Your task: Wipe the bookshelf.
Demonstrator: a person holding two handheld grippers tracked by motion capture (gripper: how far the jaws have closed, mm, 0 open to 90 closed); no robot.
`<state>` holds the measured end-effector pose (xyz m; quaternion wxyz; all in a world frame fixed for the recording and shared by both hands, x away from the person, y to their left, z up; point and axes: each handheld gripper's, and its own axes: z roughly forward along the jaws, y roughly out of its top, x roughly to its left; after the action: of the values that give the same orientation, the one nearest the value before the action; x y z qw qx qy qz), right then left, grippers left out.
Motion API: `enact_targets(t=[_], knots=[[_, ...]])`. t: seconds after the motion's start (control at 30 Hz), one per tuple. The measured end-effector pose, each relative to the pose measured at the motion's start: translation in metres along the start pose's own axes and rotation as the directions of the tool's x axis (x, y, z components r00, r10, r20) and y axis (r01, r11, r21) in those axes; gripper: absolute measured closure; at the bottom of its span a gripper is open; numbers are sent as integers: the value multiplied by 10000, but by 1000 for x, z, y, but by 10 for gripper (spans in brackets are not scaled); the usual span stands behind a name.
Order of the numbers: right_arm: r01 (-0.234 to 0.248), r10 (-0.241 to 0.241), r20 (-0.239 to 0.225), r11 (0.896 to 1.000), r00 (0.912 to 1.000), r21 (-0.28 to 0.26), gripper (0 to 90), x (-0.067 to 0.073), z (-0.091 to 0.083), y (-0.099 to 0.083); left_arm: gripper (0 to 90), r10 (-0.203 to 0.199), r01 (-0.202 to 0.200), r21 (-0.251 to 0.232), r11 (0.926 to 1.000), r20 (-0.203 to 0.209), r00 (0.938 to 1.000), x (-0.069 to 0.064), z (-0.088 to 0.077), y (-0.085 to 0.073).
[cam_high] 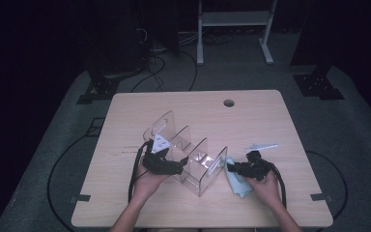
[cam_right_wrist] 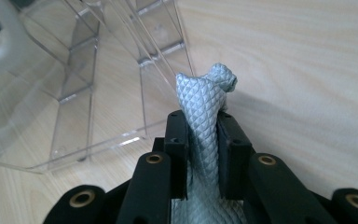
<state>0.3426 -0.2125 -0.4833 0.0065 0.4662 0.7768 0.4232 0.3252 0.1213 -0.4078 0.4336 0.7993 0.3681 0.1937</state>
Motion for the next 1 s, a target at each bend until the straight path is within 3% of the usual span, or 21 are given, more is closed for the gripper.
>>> enact_targets(t=[0.07,0.17,0.23,0.4,0.47,0.6,0.67,0.77,0.87,0.9,1.0], knots=[[27,-28,-2,10000,10000,-86,763,0,-2,1,89,7,-7,8,10000,9,10000,0,0,0],[332,-339,-76,9965,9994,-771,763,8,-17,6,89,-25,25,-41,10000,12,10000,0,0,0],[372,-390,-183,9950,9991,-924,763,9,-20,7,89,-20,20,-33,10000,15,10000,0,0,0],[253,-256,-177,9995,9995,-175,763,5,-5,-3,89,-25,25,-13,10000,13,10000,0,0,0],[281,-284,-170,9994,9995,-185,763,6,-5,-3,89,-21,21,-5,10000,23,10000,0,0,0],[775,-785,-117,9949,9968,-647,763,17,-15,3,89,1,0,-21,10000,24,10000,1,0,0],[898,-904,-113,9949,9958,-454,763,17,-13,1,89,-24,24,-30,10000,2,10000,0,0,0],[857,-848,-302,9959,9959,303,763,17,2,-7,89,-35,35,-25,10000,15,10000,1,0,0],[1157,-1157,-107,9933,9932,30,763,22,-3,-3,89,-31,31,33,10000,-35,10000,1,0,0],[1186,-1189,-137,9927,9928,-217,763,23,-7,0,89,-44,44,25,10000,-54,10000,1,0,0],[1073,-1076,-149,9940,9941,-208,762,21,-6,0,89,-52,52,6,10000,-56,10000,1,1,0]])
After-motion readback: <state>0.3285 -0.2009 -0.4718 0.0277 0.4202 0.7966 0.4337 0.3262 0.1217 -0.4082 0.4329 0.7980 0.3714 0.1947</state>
